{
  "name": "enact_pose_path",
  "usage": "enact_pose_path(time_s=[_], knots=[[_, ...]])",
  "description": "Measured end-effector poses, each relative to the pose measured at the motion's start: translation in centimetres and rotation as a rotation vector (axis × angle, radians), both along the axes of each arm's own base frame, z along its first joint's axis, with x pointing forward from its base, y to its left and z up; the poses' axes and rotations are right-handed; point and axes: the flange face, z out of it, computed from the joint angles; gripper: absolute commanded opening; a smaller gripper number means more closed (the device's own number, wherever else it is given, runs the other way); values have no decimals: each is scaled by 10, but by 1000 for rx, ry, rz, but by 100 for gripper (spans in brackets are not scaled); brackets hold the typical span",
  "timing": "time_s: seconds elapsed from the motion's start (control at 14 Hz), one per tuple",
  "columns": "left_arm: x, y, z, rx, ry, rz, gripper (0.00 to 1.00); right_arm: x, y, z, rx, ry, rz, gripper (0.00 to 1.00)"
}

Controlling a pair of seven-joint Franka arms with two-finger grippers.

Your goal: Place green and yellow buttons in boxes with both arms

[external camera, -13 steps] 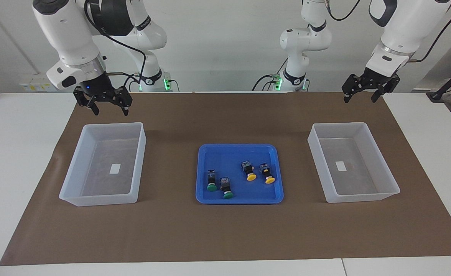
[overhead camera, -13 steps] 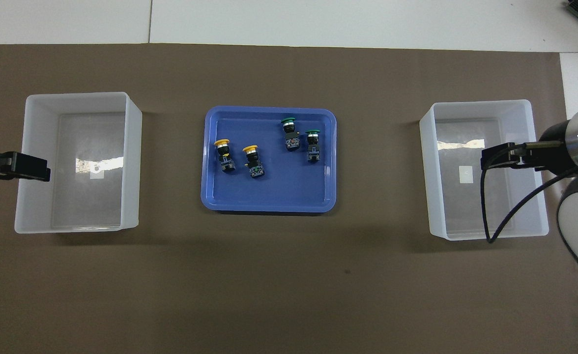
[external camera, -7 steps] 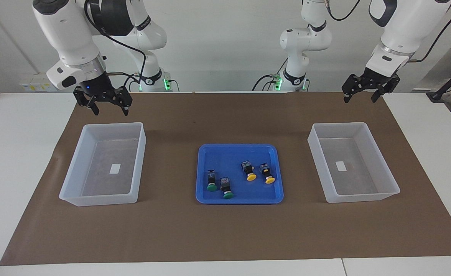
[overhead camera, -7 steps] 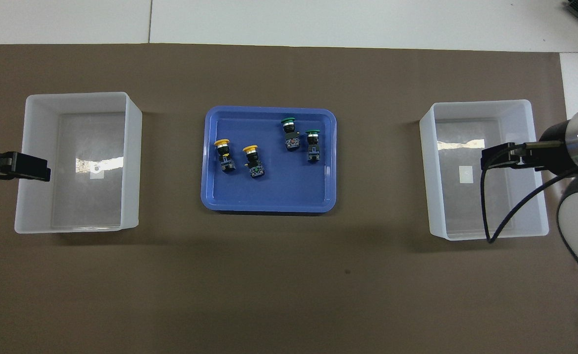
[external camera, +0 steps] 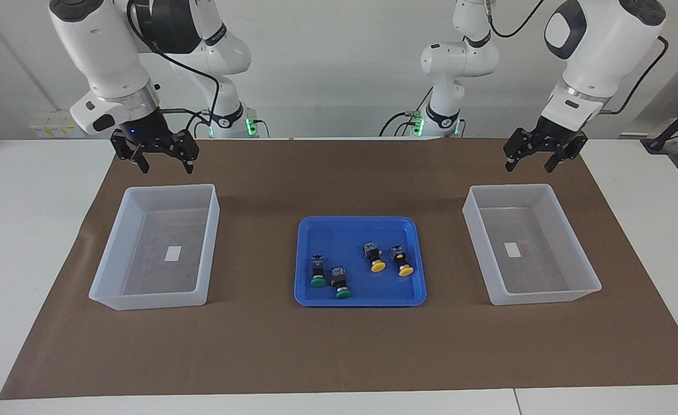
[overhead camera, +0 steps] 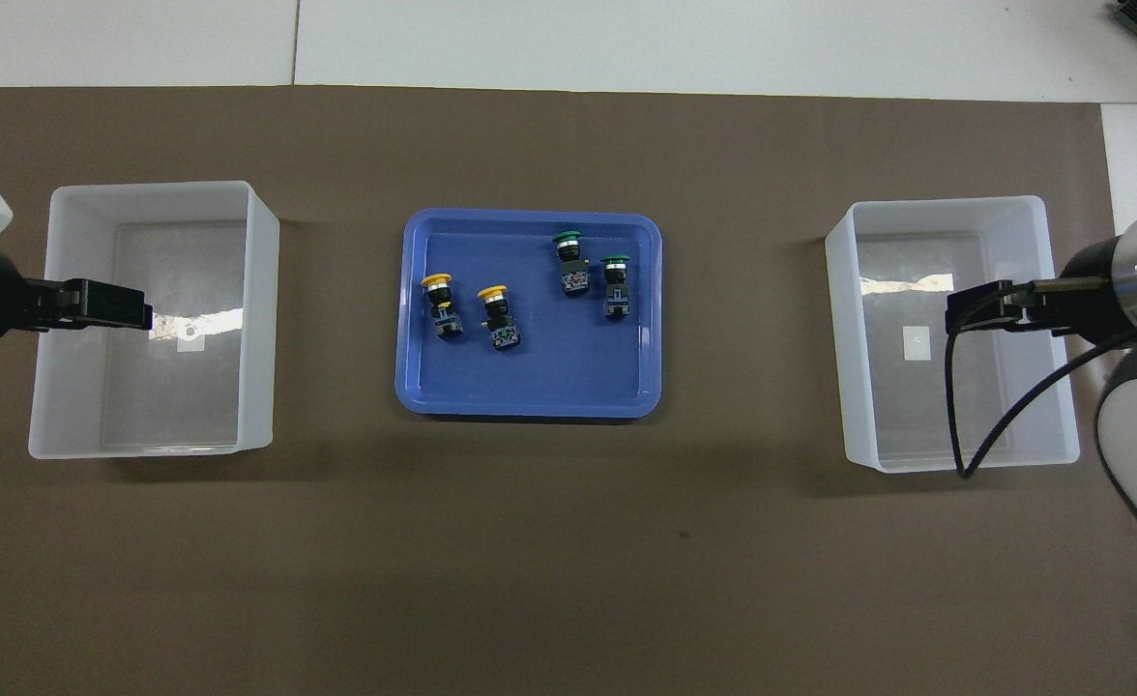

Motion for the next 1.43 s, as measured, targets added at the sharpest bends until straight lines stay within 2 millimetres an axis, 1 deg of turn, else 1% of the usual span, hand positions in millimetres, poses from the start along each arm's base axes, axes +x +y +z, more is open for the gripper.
enact_pose_path(time_s=[0.07,0.14,0.21,0.29,0.36,0.43,0.5,0.57,0.71,0.93,1.0,1.14,1.29,1.43], knots=[[5,-13,-12,-6,-6,25,100,1,1,1,1,-10,1,100],[11,-30,-26,-13,-10,55,100,1,1,1,1,-14,2,100],[17,-52,-43,-20,-14,85,100,2,2,1,1,-18,4,100],[24,-76,-62,-29,-19,115,100,4,8,-1,2,-29,13,100],[30,-95,-78,-35,-22,136,100,7,16,-5,3,-43,25,100],[35,-108,-91,-40,-26,146,100,11,27,-10,5,-55,31,100],[39,-114,-101,-45,-37,150,100,15,40,-18,8,-64,33,100],[43,-115,-106,-48,-46,153,100,21,54,-27,11,-75,35,100],[46,-114,-110,-51,-57,156,100,35,82,-51,20,-98,33,100],[46,-117,-112,-56,-77,154,100,53,137,-103,36,-109,11,100],[46,-120,-117,-58,-82,150,100,58,151,-121,41,-112,2,100],[47,-131,-134,-58,-76,147,100,64,174,-146,48,-119,0,100],[50,-145,-154,-62,-75,153,100,65,197,-167,57,-129,9,100],[53,-154,-170,-67,-78,173,100,65,219,-193,60,-128,31,100]])
